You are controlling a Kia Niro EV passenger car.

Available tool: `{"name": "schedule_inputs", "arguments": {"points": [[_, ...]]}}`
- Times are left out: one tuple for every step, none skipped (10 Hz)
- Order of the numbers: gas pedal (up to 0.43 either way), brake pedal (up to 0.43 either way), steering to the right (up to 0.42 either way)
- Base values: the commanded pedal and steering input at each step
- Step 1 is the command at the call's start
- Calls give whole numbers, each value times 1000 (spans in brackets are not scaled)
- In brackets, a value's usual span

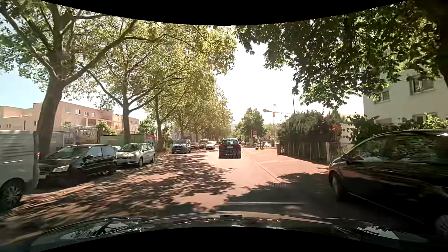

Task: Follow the waypoints while adhering to traffic rules and regulations

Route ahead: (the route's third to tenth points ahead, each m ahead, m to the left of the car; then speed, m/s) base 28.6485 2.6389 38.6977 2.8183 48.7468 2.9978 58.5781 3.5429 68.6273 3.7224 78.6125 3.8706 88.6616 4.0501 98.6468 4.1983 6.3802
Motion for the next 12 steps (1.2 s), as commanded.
{"name": "schedule_inputs", "arguments": {"points": [[157,0,7],[138,0,6],[87,0,6],[87,0,6],[87,0,5],[87,0,4],[87,0,4],[87,0,4],[87,0,2],[87,0,0],[87,0,0],[87,0,0]]}}
